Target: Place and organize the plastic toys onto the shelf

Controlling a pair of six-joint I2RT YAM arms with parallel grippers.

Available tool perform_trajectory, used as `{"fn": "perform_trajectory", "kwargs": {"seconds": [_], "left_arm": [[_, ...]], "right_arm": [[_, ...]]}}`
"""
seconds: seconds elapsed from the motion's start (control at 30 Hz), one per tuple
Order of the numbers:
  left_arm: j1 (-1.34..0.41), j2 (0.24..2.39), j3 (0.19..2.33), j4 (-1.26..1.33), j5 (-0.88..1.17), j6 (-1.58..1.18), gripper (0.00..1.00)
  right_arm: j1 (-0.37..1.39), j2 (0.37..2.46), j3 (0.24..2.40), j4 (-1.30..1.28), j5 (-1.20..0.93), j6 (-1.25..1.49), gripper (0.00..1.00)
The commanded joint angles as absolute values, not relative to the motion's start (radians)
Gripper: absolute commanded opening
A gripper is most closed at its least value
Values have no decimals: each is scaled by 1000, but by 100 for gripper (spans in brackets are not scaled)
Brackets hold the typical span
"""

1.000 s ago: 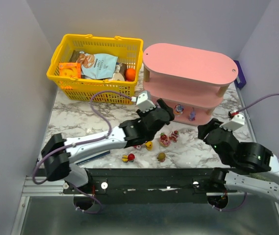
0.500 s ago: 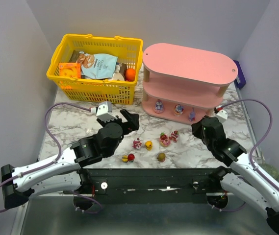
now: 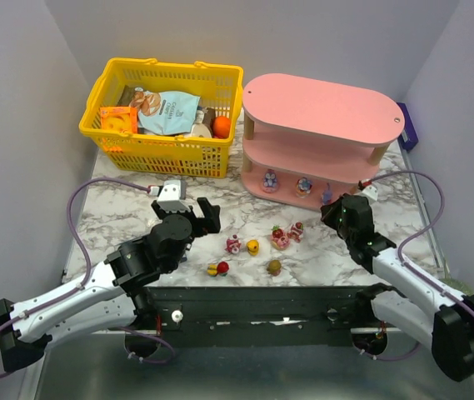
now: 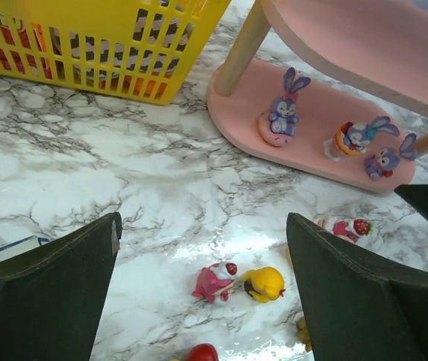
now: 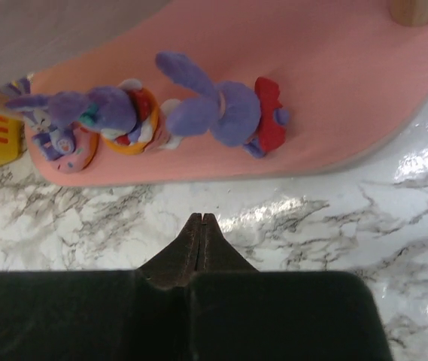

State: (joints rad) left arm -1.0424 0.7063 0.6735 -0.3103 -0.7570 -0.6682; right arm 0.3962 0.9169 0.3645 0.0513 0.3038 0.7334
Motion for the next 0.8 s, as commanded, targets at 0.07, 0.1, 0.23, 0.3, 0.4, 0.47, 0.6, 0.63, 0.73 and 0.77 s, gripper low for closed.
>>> {"fn": "perform_trajectory", "kwargs": {"seconds": [0.07,0.1,0.23,0.3,0.4,0.47,0.6,0.63,0.73,0.77], "left_arm": [[-1032,675,660,-324,-747,-617,99],[-1032,673,660,-321,-749,-617,99],[-1032,673,657,-310,-752,-615,99],[-1031,673,655,-308,-750,-615,99],[-1031,673,655,-310,-749,-620,99],[-1029,673,653,-310,-749,-621,99],[-1029,675,653,-310,-750,-621,99],[-1029,673,653,-311,-749,-621,99],[-1028,678,653,-310,-746,-620,99],[-1028,678,655,-310,-744,-620,99]], "right_arm": [[299,1038,351,317,175,670,1],[298,1063,351,342,169,664,1],[293,1121,351,380,160,658,1],[290,1138,347,409,147,660,1],[288,1173,347,425,153,666,1],[284,1201,348,433,152,669,1],[282,1220,341,451,143,680,1],[282,1220,338,453,141,680,1],[282,1207,325,456,137,677,1],[281,1203,321,456,129,675,1]]}}
